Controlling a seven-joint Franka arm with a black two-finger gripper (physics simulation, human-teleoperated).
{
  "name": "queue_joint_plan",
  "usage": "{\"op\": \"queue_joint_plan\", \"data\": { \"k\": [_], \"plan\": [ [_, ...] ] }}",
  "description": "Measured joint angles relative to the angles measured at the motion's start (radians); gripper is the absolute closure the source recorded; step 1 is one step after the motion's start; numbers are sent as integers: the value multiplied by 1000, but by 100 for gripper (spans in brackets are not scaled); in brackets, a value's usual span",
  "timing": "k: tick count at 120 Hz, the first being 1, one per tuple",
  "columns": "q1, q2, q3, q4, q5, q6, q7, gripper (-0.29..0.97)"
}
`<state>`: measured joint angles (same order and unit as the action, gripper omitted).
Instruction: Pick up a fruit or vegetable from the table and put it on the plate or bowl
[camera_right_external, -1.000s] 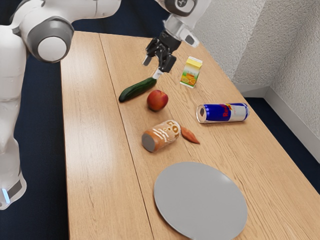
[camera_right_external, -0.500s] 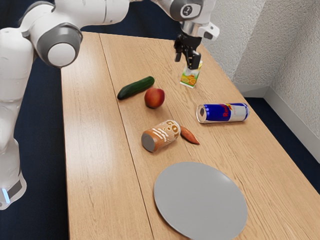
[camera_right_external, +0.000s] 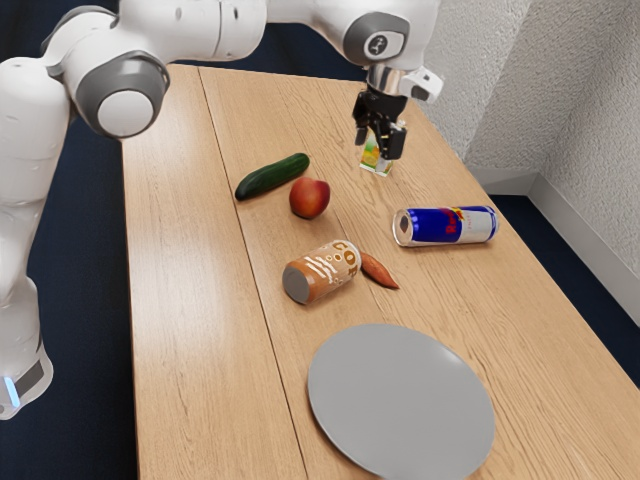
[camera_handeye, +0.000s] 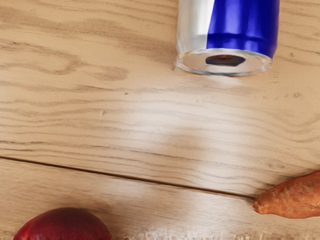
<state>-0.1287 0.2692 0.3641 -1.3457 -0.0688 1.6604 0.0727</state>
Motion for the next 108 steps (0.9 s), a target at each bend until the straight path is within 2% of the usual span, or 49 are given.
{"op": "queue_joint_plan", "data": {
  "k": [13,47,70,108],
  "plan": [
    [-2,-28,12,-100,-5,31,2,0],
    [6,-52,65,-220,-11,85,8,0],
    [9,-65,102,-282,-22,104,18,0],
    [3,-95,109,-344,-49,115,30,0]
  ]
}}
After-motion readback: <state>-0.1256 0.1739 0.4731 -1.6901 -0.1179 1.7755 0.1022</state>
